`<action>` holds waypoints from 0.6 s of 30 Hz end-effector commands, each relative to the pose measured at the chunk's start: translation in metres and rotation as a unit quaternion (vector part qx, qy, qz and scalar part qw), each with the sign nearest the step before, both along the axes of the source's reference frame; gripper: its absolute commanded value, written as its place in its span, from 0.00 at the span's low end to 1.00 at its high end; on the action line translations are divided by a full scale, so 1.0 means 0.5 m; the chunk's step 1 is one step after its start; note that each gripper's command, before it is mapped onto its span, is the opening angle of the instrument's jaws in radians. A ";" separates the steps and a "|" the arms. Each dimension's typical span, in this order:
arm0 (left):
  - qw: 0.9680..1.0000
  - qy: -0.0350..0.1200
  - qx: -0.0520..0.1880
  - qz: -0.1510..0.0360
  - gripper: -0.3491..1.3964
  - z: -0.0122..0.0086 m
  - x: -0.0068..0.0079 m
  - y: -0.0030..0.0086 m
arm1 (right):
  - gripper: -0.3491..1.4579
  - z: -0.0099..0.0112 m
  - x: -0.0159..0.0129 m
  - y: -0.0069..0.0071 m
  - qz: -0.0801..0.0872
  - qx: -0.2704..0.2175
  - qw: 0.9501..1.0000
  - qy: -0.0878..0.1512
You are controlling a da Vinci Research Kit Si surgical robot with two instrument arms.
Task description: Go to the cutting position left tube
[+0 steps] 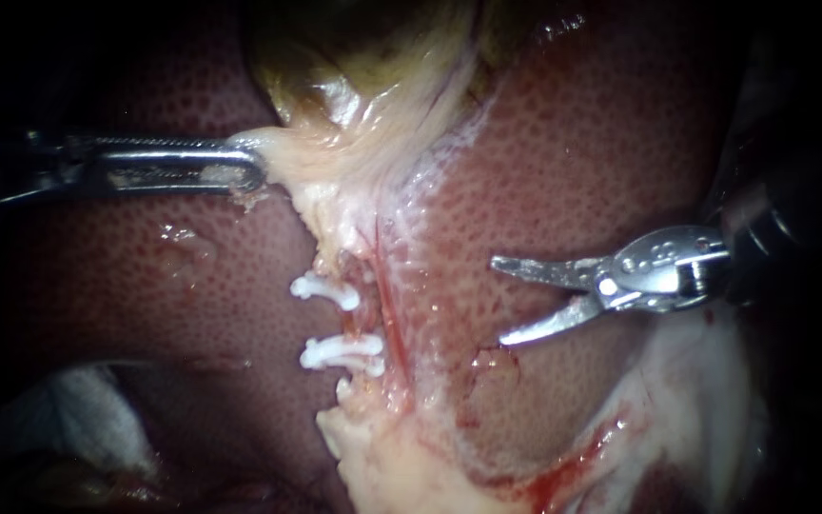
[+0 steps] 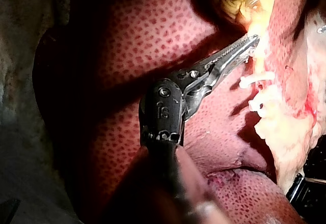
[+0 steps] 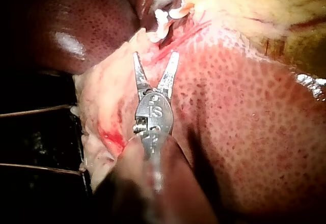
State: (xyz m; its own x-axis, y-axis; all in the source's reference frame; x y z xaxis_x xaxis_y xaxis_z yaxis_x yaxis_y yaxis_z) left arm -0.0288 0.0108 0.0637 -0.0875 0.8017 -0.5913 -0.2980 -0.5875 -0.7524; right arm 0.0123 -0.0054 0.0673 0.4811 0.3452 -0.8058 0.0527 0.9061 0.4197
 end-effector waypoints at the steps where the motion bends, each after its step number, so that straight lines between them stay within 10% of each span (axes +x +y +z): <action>1: 1.000 0.000 0.000 0.000 0.00 0.0001 -0.0001 -0.0001 | 0.99 0.0011 0.0009 -0.0007 -0.002 0.008 1.000 -0.001; 18: 1.000 0.004 -0.002 -0.005 0.00 -0.0007 -0.0015 -0.0016 | 0.99 0.0192 0.0165 -0.0087 -0.014 0.075 0.997 -0.016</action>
State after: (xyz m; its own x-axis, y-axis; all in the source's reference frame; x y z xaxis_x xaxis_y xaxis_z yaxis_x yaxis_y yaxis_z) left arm -0.0295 0.0099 0.0634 -0.0843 0.8001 -0.5938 -0.3092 -0.5876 -0.7478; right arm 0.0208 -0.0099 0.0771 0.5172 0.4513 -0.7272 0.0604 0.8283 0.5570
